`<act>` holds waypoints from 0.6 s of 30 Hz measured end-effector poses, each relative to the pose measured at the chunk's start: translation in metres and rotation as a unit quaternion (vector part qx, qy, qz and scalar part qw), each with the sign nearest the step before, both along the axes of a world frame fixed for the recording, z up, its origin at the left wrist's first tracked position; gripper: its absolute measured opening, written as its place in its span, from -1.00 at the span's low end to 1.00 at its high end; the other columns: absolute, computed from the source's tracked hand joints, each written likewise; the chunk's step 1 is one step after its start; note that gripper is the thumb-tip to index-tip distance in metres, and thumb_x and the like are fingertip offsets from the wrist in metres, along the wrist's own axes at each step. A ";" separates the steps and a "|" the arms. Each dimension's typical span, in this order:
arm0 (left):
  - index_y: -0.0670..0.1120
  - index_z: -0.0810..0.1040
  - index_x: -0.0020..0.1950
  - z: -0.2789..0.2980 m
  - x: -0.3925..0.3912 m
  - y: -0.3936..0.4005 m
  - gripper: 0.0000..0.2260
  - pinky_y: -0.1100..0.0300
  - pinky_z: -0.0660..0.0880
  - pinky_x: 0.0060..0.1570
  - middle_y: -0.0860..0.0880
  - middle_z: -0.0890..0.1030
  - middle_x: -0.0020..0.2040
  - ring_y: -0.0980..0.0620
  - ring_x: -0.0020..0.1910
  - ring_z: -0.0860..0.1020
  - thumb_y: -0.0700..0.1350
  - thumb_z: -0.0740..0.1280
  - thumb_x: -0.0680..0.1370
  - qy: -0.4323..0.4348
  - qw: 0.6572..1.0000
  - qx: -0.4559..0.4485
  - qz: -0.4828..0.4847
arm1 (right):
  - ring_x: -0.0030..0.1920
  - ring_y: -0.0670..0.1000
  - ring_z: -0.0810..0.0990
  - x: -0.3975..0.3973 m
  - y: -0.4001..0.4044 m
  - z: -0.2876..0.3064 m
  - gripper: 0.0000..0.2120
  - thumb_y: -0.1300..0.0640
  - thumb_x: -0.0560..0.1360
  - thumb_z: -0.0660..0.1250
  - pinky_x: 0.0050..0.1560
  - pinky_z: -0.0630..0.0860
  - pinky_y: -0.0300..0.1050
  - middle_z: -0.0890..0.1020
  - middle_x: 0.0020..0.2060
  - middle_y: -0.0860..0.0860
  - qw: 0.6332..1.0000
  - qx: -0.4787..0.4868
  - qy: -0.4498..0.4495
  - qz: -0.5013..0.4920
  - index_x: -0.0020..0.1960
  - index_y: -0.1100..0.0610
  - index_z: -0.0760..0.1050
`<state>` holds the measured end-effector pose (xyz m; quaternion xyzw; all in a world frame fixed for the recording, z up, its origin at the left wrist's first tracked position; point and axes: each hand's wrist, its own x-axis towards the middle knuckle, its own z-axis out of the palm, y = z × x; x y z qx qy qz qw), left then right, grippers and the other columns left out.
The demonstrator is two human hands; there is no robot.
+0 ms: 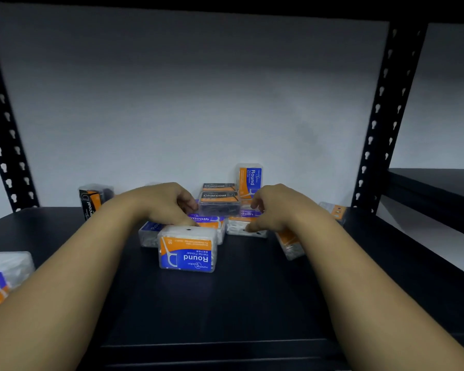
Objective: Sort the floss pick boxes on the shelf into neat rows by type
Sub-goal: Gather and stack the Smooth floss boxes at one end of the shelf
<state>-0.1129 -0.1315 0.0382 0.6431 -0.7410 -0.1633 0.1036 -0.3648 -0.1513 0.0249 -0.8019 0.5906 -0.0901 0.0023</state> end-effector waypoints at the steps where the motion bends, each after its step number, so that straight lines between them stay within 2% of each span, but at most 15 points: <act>1: 0.07 0.62 0.25 0.000 -0.001 0.001 -0.42 0.11 0.51 0.28 0.19 0.65 0.03 0.21 0.01 0.59 0.14 0.57 0.25 -0.009 1.000 0.007 -0.002 | 0.06 0.06 0.62 0.001 0.000 -0.001 -0.43 -0.21 0.35 0.56 0.15 0.61 0.06 0.63 0.12 0.01 1.000 0.003 0.004 -0.004 0.25 0.03 0.57; 3: 0.09 0.60 0.22 -0.001 -0.004 0.002 -0.53 0.09 0.52 0.25 0.22 0.61 -0.04 0.22 -0.07 0.57 0.07 0.57 0.34 -0.027 0.999 0.011 -0.013 | 0.05 0.06 0.62 0.002 -0.001 -0.002 -0.43 -0.23 0.34 0.57 0.14 0.61 0.06 0.63 0.10 0.01 1.000 0.008 0.004 -0.005 0.23 0.04 0.58; 5: 0.10 0.60 0.18 -0.003 -0.006 0.001 -0.67 0.08 0.53 0.24 0.21 0.61 -0.03 0.21 -0.05 0.57 -0.01 0.53 0.44 -0.036 0.999 -0.001 -0.020 | 0.06 0.06 0.60 0.002 -0.002 -0.003 -0.41 -0.22 0.34 0.57 0.15 0.60 0.05 0.62 0.11 0.01 1.000 0.009 0.001 -0.005 0.25 0.03 0.58; 7: 0.10 0.60 0.14 -0.004 -0.005 0.000 -0.72 0.09 0.54 0.23 0.15 0.64 0.00 0.18 -0.01 0.59 -0.06 0.52 0.46 -0.031 0.999 -0.003 -0.024 | 0.09 0.06 0.59 0.001 -0.002 -0.003 -0.40 -0.22 0.35 0.58 0.16 0.59 0.03 0.61 0.13 0.02 1.000 0.009 -0.001 -0.004 0.28 0.04 0.57; 10: 0.03 0.64 0.16 -0.006 -0.002 -0.001 -0.66 0.08 0.59 0.20 0.10 0.69 0.01 0.12 0.01 0.65 -0.09 0.57 0.41 -0.014 1.000 -0.002 -0.026 | 0.10 0.07 0.60 0.000 -0.002 -0.005 -0.40 -0.22 0.33 0.57 0.17 0.59 0.05 0.61 0.15 0.01 1.000 0.005 -0.002 -0.006 0.27 0.03 0.57; 13: 0.06 0.63 0.12 -0.005 -0.001 0.000 -0.60 0.09 0.61 0.13 0.10 0.70 -0.02 0.12 -0.03 0.66 -0.04 0.62 0.33 -0.014 1.000 -0.014 -0.020 | 0.09 0.08 0.60 0.004 -0.003 -0.006 -0.39 -0.24 0.29 0.57 0.16 0.59 0.06 0.61 0.14 0.01 1.000 -0.010 0.015 -0.011 0.25 0.01 0.57; 15: 0.07 0.61 0.08 -0.006 0.001 -0.002 -0.55 0.02 0.63 0.13 0.09 0.70 -0.04 0.09 -0.05 0.67 0.02 0.63 0.24 -0.014 0.999 -0.026 -0.024 | 0.09 0.09 0.60 0.007 -0.003 -0.008 -0.38 -0.23 0.29 0.57 0.15 0.60 0.06 0.61 0.13 0.01 1.000 -0.012 0.024 -0.011 0.24 0.01 0.56; 18: 0.06 0.57 0.05 -0.006 0.004 -0.003 -0.54 -0.04 0.63 0.11 0.06 0.69 -0.03 0.05 -0.04 0.67 0.00 0.64 0.23 -0.010 0.999 -0.035 -0.039 | 0.08 0.09 0.59 0.007 -0.003 -0.009 -0.39 -0.21 0.31 0.59 0.14 0.60 0.06 0.60 0.12 0.02 0.999 -0.013 0.028 -0.009 0.25 0.03 0.53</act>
